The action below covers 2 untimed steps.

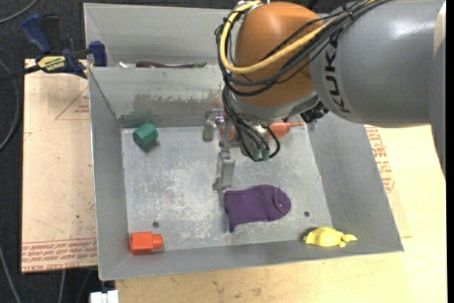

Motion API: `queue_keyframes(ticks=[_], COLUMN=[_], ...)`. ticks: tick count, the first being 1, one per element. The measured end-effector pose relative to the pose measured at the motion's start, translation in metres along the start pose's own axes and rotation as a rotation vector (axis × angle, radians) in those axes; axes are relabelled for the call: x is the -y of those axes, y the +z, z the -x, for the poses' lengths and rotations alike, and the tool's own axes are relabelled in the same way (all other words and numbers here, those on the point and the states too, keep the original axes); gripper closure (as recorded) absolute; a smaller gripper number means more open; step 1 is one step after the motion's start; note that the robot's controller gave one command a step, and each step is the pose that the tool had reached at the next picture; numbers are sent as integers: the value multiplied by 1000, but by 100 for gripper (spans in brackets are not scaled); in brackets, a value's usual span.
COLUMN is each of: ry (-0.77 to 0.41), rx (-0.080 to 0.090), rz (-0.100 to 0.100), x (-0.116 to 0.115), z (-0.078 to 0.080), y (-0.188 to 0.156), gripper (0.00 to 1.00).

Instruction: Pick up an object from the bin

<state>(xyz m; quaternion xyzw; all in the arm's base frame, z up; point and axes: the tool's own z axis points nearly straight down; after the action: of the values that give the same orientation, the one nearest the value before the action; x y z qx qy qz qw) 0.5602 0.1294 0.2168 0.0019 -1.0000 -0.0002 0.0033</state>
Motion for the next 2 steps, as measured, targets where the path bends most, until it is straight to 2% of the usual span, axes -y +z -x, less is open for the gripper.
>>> queue_keyframes(ticks=[1,2], ry=[2,-45], rx=[7,10], rz=[1,3], x=[1,17], z=[1,-17], y=[-5,6], gripper=[0,0])
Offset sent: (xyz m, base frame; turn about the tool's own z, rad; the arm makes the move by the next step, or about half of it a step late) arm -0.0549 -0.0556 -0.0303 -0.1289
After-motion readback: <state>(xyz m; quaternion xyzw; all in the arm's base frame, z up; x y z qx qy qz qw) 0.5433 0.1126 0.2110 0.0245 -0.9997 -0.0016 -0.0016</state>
